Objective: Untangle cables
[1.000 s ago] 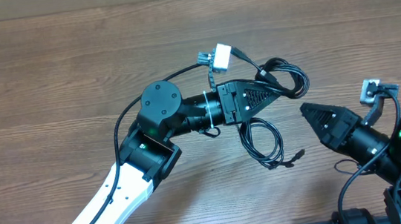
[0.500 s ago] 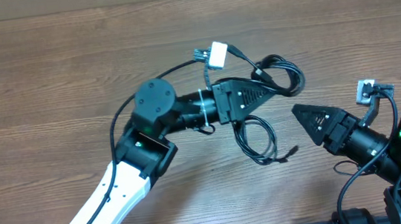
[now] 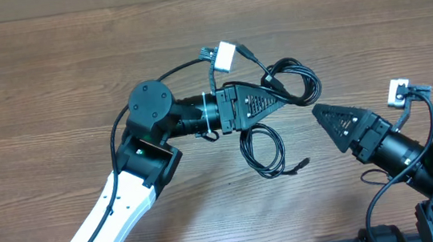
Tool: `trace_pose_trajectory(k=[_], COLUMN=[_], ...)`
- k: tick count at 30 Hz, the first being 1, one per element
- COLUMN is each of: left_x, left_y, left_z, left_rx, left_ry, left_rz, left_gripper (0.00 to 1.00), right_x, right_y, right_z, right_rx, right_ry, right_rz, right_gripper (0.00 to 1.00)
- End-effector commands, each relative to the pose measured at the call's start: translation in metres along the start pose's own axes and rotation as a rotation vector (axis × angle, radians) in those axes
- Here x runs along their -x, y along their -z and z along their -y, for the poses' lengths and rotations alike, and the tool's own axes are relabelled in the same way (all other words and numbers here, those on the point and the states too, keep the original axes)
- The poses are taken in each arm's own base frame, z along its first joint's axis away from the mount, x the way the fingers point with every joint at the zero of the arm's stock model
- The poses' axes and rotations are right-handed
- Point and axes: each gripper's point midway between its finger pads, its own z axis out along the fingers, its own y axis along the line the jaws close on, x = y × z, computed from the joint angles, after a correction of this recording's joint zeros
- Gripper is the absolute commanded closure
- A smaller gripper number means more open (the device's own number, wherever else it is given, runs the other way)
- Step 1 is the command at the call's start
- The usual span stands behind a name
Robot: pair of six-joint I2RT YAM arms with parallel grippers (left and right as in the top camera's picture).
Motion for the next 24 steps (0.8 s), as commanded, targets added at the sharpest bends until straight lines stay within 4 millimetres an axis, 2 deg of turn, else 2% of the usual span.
trace_pose_trajectory(k=[1,7,18,24], left_x=[-0.004,-0.008,-0.011,-0.022], left_y=[0.001,-0.002,-0.005,-0.012], left_z=[0.020,0.029,0.031,0.035], left_rx=[-0.058,-0.091,-0.098,-0.118], left_ry=[-0.095,-0.138,-0.219,-0.216], left_rz=[-0.043,-0.055,-0.056,-0.087], left_gripper=[0.96,0.96,0.96,0.96], right_x=[0.008,0.009,0.006,0.010], right_y=[0.003,0.002,0.002,0.001], right_z=[-0.002,-0.001,-0.004,0.000], right_rx=[-0.013,-0.017,-0.002,-0.022], right_ry=[0.001,0.001,0.000,-0.003], right_rz=[0.041,0.047,0.025,0.044], right_gripper=[0.20,0.20,0.20,0.20])
